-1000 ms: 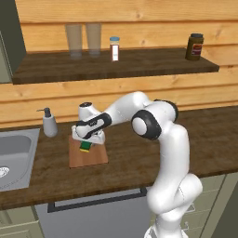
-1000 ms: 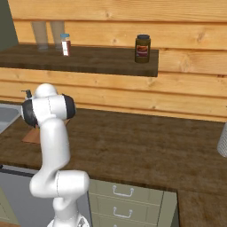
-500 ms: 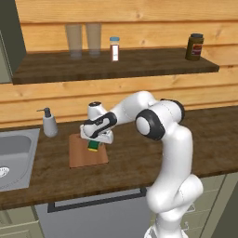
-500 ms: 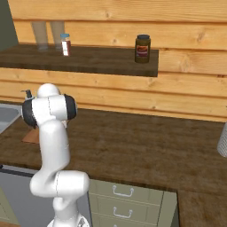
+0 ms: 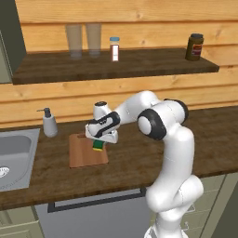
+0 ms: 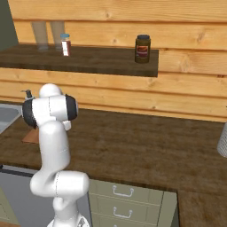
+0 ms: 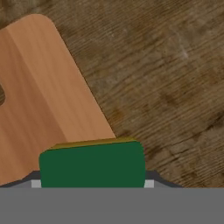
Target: Pick up the sponge from the counter and clean the cutting board by briefly scrubbing or pressing down on the cutting board. Once finished, release the sponge.
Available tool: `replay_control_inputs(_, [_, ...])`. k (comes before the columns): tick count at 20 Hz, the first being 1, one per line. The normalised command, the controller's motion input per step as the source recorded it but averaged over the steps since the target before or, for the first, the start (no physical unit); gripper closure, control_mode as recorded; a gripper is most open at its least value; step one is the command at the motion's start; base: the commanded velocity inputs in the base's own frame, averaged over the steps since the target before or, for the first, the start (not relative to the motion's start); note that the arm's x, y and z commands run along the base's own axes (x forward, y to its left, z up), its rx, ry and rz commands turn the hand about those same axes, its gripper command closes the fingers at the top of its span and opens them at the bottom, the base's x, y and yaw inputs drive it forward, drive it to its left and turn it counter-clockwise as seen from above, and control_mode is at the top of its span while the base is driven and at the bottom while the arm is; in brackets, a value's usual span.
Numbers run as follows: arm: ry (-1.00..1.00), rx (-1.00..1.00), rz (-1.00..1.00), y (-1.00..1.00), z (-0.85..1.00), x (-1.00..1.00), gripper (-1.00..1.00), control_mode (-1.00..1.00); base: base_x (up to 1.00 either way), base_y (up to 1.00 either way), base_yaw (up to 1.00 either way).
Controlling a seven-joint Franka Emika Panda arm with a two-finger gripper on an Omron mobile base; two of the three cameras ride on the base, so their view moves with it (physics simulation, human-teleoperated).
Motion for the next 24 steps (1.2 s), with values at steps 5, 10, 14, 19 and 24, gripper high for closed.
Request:
replay_control_inputs(5, [0.00,0.00,0.00,-0.94,-0.72,-0.15,1.00,-1.00,0.00,0.00,0.00])
replay_control_inputs(10, [0.00,0.00,0.00,-0.93,-0.73,-0.20,1.00,-1.00,0.00,0.00,0.00])
replay_control_inputs(14, [0.00,0.00,0.00,-0.91,-0.59,-0.22,1.00,-1.00,0.00,0.00,0.00])
replay_control_inputs(19, [0.07,0.00,-0.01,-0.87,-0.26,-0.25,1.00,-1.00,0.00,0.00,0.00])
replay_control_inputs(24, [0.00,-0.01,-0.09,0.11,0.39,0.01,1.00,-1.00,0.00,0.00,0.00])
